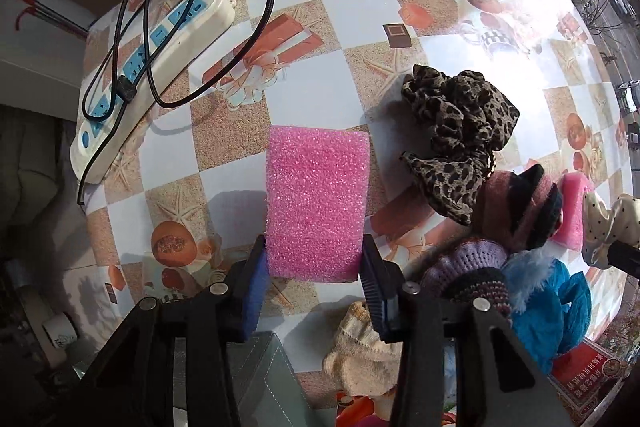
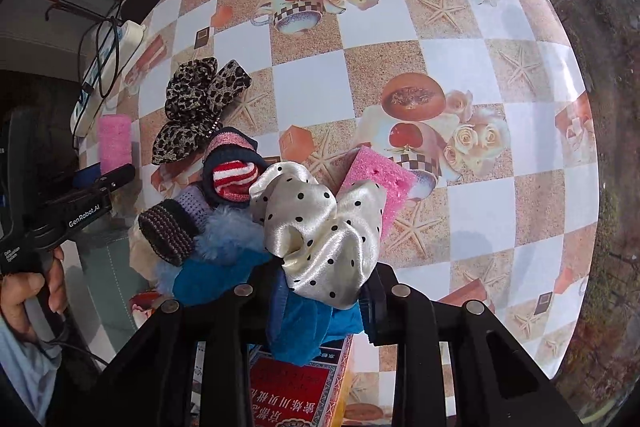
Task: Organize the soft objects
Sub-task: 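Lift the sponge and scrunchie and carry both tools over the white box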
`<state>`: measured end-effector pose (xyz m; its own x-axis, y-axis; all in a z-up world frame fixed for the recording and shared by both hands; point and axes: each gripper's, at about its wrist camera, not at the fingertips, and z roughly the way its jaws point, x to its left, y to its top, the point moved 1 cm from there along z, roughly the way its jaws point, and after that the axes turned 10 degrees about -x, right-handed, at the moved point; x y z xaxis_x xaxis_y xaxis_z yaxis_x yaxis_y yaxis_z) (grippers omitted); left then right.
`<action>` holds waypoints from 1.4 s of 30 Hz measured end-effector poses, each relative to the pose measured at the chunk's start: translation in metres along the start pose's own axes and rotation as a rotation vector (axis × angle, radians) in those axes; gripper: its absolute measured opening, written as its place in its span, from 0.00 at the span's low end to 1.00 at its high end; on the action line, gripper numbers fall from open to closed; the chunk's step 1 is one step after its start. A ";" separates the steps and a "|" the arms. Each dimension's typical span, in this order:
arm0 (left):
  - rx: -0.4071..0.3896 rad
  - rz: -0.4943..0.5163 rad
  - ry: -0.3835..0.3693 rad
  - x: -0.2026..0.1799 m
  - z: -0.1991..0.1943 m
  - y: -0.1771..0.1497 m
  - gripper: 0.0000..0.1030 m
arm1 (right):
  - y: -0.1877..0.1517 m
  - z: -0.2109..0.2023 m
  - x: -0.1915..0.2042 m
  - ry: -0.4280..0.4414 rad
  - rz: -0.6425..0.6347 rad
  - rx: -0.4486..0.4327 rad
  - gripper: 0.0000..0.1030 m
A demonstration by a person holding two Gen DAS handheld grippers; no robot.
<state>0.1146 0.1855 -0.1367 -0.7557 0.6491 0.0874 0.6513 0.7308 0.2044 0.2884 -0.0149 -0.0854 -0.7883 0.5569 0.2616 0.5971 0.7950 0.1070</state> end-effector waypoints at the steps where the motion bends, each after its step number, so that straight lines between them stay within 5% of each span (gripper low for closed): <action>1: -0.017 -0.002 0.000 -0.006 -0.009 0.000 0.46 | -0.001 -0.005 -0.006 0.002 0.005 -0.006 0.31; 13: -0.149 0.046 -0.019 -0.048 -0.108 -0.023 0.46 | -0.012 -0.042 -0.017 0.011 0.055 -0.091 0.31; 28: -0.255 0.229 -0.112 -0.188 -0.177 -0.037 0.46 | -0.062 -0.103 -0.073 -0.024 0.075 -0.206 0.31; 42: -0.265 0.520 -0.206 -0.315 -0.222 -0.117 0.46 | -0.131 -0.127 -0.137 -0.038 0.110 -0.211 0.31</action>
<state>0.2616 -0.1516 0.0284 -0.2978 0.9530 0.0559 0.8717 0.2476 0.4230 0.3372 -0.2257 -0.0138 -0.7195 0.6492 0.2469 0.6943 0.6634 0.2791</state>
